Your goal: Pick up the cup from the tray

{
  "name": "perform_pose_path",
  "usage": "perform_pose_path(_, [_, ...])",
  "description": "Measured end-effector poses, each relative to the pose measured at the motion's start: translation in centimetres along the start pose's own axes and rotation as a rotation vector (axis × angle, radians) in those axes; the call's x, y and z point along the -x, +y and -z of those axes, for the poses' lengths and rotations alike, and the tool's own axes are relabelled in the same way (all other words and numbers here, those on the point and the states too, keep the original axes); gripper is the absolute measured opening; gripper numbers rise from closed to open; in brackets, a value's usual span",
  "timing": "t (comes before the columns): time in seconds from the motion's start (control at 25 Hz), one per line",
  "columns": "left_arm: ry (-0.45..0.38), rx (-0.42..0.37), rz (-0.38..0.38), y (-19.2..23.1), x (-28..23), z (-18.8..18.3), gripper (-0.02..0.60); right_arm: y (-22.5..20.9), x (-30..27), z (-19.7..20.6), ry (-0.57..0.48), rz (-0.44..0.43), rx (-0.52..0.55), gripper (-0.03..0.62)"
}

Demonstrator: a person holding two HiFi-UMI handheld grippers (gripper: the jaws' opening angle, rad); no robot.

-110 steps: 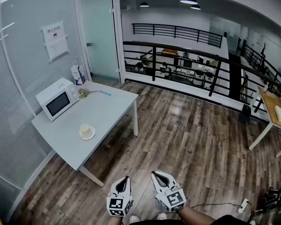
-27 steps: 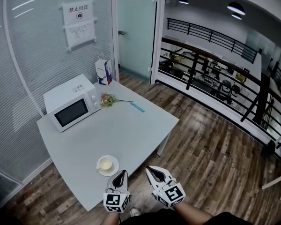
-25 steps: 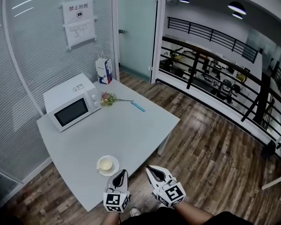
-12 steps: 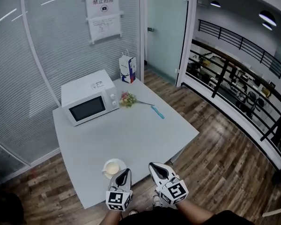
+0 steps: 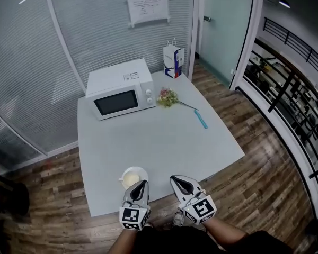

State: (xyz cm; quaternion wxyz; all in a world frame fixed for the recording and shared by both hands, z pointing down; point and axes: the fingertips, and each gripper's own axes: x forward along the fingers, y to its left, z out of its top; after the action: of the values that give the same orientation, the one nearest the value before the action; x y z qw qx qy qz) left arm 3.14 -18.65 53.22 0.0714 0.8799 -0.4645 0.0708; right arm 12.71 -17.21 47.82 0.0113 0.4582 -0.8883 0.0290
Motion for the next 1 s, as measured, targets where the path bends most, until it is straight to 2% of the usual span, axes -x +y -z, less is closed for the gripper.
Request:
perform_pose_path(0.24, [0.055, 0.042, -0.045, 2.2, -0.3, 2.4, 0.004, 0.6, -3.3, 2.3, 0.065, -0.065, -0.013, 0.003])
perform_pose_path(0.52, [0.124, 0.1, -0.087, 5.7, 0.6, 6.3, 0.005, 3.7, -7.0, 5.8, 0.142, -0.121, -0.043, 0.003])
perform_pose_path(0.8, [0.185, 0.093, -0.164, 7.9, 1.9, 9.9, 0.011, 5.4, -8.9, 9.7, 0.234, -0.137, -0.066, 0.003])
perform_pose_path(0.84, [0.2, 0.097, -0.18, 8.2, 2.0, 10.6, 0.055, 5.6, -9.1, 10.2, 0.243, -0.14, -0.07, 0.003])
perform_pose_path(0.92, [0.231, 0.104, -0.213, 8.6, 2.2, 11.9, 0.199, 5.7, -9.2, 11.0, 0.258, -0.143, -0.078, 0.003])
perform_pose_path(1.0, [0.26, 0.112, -0.227, 8.7, 2.1, 12.9, 0.28, 5.7, -9.3, 11.6, 0.272, -0.143, -0.083, 0.003])
